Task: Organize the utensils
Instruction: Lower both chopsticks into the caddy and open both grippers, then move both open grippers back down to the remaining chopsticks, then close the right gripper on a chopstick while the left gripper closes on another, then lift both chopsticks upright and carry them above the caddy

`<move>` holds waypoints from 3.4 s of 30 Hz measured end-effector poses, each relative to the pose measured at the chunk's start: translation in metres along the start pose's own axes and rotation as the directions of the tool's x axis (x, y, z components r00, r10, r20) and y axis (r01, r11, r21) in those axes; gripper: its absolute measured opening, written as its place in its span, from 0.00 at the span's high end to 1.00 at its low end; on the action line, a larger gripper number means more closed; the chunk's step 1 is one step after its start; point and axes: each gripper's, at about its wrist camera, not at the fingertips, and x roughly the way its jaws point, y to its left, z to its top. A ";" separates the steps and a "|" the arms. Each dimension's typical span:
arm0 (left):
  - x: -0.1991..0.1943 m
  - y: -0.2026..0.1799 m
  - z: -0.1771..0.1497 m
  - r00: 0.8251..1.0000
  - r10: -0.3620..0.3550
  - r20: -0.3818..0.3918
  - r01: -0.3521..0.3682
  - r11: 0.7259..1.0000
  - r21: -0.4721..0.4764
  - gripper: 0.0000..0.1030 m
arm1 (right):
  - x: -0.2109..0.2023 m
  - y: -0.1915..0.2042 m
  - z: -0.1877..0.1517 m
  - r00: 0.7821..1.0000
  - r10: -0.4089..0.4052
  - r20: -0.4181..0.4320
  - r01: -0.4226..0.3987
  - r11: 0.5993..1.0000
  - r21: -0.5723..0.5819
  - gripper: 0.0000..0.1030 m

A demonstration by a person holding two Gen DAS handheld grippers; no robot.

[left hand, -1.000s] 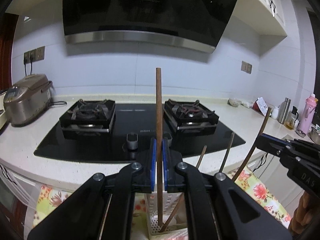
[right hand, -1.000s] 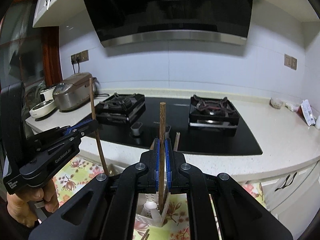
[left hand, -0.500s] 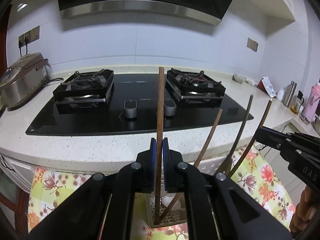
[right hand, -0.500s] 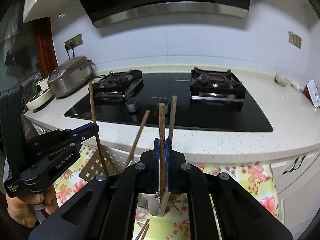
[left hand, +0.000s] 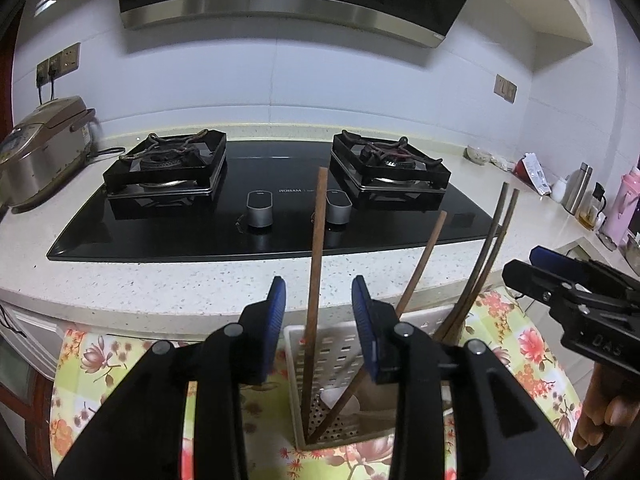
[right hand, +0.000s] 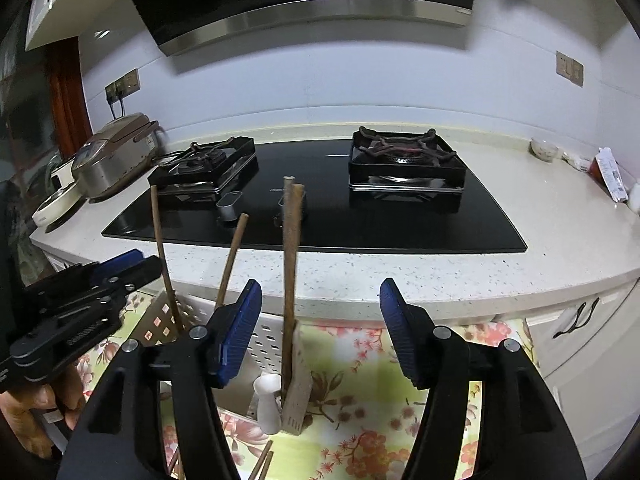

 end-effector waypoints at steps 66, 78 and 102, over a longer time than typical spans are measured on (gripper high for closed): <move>-0.032 -0.030 -0.226 0.935 -0.045 -0.352 0.040 0.999 -0.022 0.93 | -0.005 0.052 -0.226 0.949 -0.012 -0.316 -0.017 0.996 -0.087 0.84; -0.043 -0.021 -0.224 0.937 -0.102 -0.334 0.073 0.992 -0.100 0.94 | -0.009 0.048 -0.227 0.948 0.038 -0.316 -0.065 0.995 -0.074 0.92; -0.108 -0.027 -0.187 0.991 -0.067 -0.117 0.063 0.997 -0.035 0.94 | -0.065 0.042 -0.190 0.977 0.081 -0.196 -0.090 0.995 -0.038 0.93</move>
